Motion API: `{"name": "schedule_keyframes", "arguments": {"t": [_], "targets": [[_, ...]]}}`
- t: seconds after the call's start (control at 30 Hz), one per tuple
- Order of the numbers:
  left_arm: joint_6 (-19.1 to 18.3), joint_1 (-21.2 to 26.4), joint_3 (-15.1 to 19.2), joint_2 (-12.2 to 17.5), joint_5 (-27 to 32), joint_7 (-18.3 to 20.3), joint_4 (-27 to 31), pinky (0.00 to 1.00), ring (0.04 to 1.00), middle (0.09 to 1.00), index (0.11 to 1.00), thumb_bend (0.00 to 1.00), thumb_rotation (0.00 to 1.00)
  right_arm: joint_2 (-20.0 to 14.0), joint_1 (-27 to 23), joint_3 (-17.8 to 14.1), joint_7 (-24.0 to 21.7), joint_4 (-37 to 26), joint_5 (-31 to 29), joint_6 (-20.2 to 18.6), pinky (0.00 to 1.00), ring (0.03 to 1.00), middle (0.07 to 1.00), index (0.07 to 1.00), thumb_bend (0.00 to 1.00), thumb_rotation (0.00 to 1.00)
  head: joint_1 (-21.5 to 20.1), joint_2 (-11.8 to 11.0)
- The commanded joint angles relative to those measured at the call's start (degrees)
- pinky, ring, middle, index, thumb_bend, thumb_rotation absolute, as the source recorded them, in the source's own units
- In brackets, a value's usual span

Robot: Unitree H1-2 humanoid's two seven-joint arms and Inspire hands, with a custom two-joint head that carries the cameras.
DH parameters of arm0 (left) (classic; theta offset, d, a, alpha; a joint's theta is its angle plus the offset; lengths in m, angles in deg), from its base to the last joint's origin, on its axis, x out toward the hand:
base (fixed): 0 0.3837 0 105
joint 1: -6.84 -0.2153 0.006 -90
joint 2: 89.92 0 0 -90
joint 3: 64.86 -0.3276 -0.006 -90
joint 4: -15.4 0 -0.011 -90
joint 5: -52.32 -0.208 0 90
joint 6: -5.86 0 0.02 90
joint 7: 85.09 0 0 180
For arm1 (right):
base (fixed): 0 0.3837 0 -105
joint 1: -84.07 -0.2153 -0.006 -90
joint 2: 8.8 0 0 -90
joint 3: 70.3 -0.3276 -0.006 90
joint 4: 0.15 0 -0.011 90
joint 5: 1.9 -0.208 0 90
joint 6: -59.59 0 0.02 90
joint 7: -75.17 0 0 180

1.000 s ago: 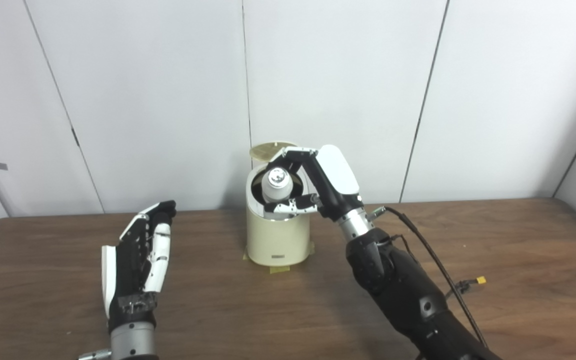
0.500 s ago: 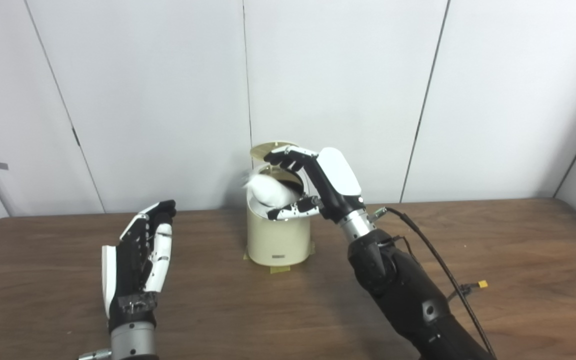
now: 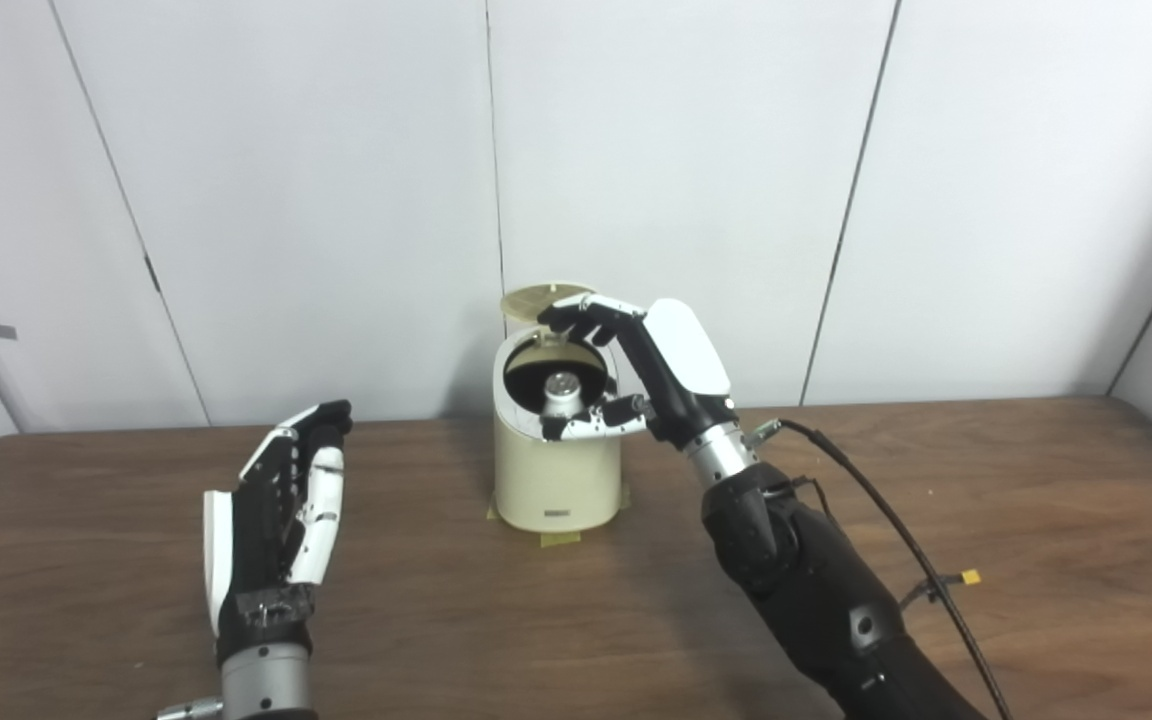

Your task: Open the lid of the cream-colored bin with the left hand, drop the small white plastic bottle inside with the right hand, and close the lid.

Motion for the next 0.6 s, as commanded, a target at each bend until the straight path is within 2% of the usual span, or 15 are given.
{"name": "schedule_keyframes", "arguments": {"t": [0.0, 0.07, 0.13, 0.17, 0.2, 0.3, 0.37, 0.4, 0.43, 0.47, 0.5, 0.53, 0.57], "targets": [[2.5, 2.3, -0.1, 0.1, -0.1, -0.6, 1.2, 0.75, 0.775, 0.753, 0.759, 0.31, 0.76, 0.3, -2.2, -1.3, 2.2, -1.9, -0.8, 1.5, 0.54, 0.613, 0.642, 0.656, 0.97, 0.13, 0.0, 0.0], [2.6, 2.4, 0.1, 0.3, 0.1, -0.6, 1.0, 0.74, 0.774, 0.754, 0.759, 0.31, 0.77, 0.8, -1.4, -2.3, 3.9, -2.7, -1.7, 3.4, 0.52, 0.584, 0.61, 0.618, 0.93, 0.16, -0.3, -0.1], [2.3, 2.4, 0.2, 0.6, 0.2, -0.4, 1.0, 0.75, 0.777, 0.758, 0.761, 0.31, 0.78, 1.2, 0.2, -3.4, 5.5, -4.5, -3.6, 6.5, 0.46, 0.521, 0.551, 0.546, 0.84, 0.2, -0.5, -0.3], [2.1, 2.4, 0.2, 0.7, 0.1, -0.3, 1.0, 0.75, 0.777, 0.758, 0.761, 0.32, 0.78, 1.5, 1.1, -4.0, 5.9, -5.8, -4.6, 7.5, 0.42, 0.47, 0.505, 0.514, 0.68, 0.17, -0.4, -0.2], [2.0, 2.4, 0.2, 0.7, 0.1, -0.2, 1.0, 0.76, 0.779, 0.758, 0.761, 0.32, 0.78, 1.7, 2.2, -4.6, 6.2, -7.4, -6.1, 8.1, 0.37, 0.42, 0.494, 0.488, 0.59, 0.07, -0.4, -0.2], [2.3, 2.2, 0.2, 0.9, 0.6, -0.3, 1.0, 0.76, 0.774, 0.754, 0.759, 0.33, 0.78, 2.9, 6.6, -7.3, 7.7, -13.5, -10.2, 8.4, 0.24, 0.282, 0.47, 0.476, 0.53, 0.01, -0.5, -0.2], [2.0, 2.1, 0.3, 1.0, 0.8, -0.2, 1.1, 0.76, 0.773, 0.752, 0.757, 0.33, 0.77, 2.8, 9.0, -8.3, 9.1, -15.7, -12.4, 8.4, 0.22, 0.26, 0.454, 0.493, 0.53, 0.01, -0.7, -0.2], [1.9, 2.1, 0.3, 1.0, 0.9, -0.1, 1.1, 0.76, 0.776, 0.754, 0.758, 0.33, 0.77, 2.3, 9.8, -8.3, 10.1, -16.1, -13.4, 8.5, 0.29, 0.295, 0.453, 0.507, 0.52, 0.01, -0.7, -0.2], [2.1, 2.1, 0.4, 1.0, 1.2, 0.0, 1.0, 0.76, 0.778, 0.756, 0.758, 0.33, 0.77, 1.6, 10.6, -8.0, 11.4, -16.2, -14.6, 8.5, 0.4, 0.343, 0.457, 0.511, 0.52, 0.01, -0.7, -0.2], [2.4, 2.0, 0.5, 1.1, 1.5, 0.0, 0.9, 0.76, 0.78, 0.758, 0.76, 0.33, 0.77, 1.0, 11.5, -7.8, 12.3, -16.8, -15.7, 8.5, 0.48, 0.436, 0.468, 0.507, 0.52, 0.01, -0.7, -0.2], [2.6, 2.0, 0.5, 1.1, 1.5, -0.1, 0.7, 0.76, 0.783, 0.761, 0.762, 0.33, 0.76, 0.3, 12.5, -7.5, 12.9, -17.9, -16.6, 8.5, 0.53, 0.564, 0.594, 0.5, 0.52, 0.11, -0.7, -0.2], [2.8, 2.0, 0.5, 1.2, 1.5, -0.2, 0.6, 0.76, 0.783, 0.762, 0.762, 0.34, 0.76, -0.2, 13.3, -7.3, 13.1, -19.2, -17.4, 8.5, 0.57, 0.637, 0.674, 0.639, 0.61, 0.28, -0.7, -0.1], [3.1, 1.9, 0.5, 1.3, 1.4, -0.3, 0.5, 0.76, 0.782, 0.762, 0.762, 0.34, 0.77, -0.4, 14.4, -7.3, 12.0, -21.4, -19.0, 8.5, 0.6, 0.692, 0.734, 0.73, 0.66, 0.39, -0.6, -0.2]]}}
